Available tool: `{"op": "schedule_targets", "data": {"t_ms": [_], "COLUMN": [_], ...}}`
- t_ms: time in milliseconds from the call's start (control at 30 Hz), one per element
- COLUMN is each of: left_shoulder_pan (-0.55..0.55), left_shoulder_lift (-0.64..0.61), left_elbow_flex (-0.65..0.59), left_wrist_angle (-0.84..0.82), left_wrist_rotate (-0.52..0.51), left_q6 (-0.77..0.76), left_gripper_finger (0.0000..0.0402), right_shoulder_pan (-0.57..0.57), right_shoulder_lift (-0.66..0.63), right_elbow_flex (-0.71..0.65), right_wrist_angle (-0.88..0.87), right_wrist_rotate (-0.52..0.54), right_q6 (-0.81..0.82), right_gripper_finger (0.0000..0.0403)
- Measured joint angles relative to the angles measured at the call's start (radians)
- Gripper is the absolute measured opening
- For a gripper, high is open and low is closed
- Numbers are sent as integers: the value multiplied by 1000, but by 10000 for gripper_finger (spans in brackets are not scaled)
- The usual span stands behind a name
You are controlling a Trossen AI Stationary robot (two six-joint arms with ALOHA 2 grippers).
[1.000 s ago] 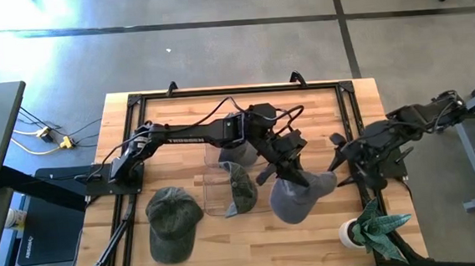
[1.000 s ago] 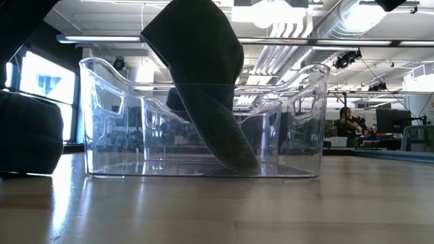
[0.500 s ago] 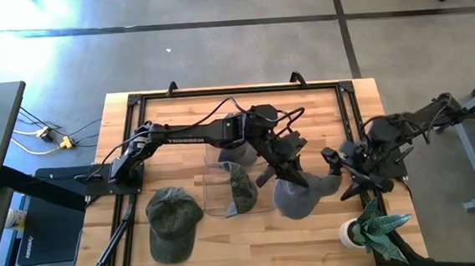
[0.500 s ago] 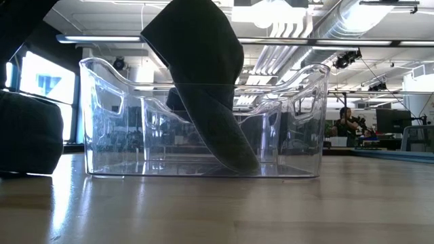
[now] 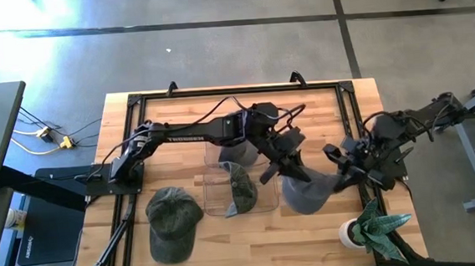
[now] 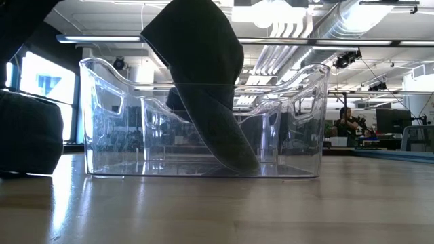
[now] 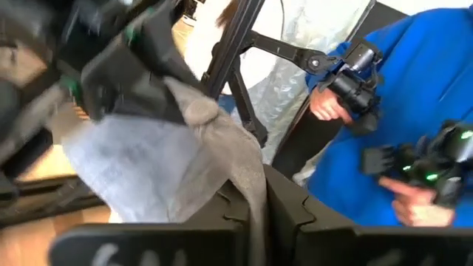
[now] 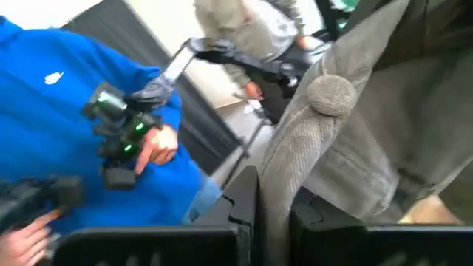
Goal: Pick & Place hat
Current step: Put the gray cap into the top transparent bin
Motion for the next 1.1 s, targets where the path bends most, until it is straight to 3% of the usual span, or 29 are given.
{"op": "schedule_targets", "data": {"t_ms": [267, 467, 733, 1100], "left_shoulder_pan": [21, 13, 12, 11], "left_shoulder_lift": [0, 0, 16, 14], "left_elbow_flex": [0, 0, 0, 0], "left_wrist_angle": [85, 112, 72, -35], "left_wrist_rotate": [-18, -186, -222, -212], "left_q6": [-122, -109, -162, -145], "left_gripper_finger": [169, 252, 271, 271], "right_shoulder_pan": [0, 0, 0, 0], "right_shoulder_lift": [58, 158, 275, 305], "right_elbow_flex": [172, 304, 414, 465], "right_wrist_angle": [-322, -486, -640, -642], "right_wrist_rotate": [106, 134, 143, 206], "right_q6": [-136, -263, -390, -512], "right_gripper_finger": [10, 5, 5, 5]}}
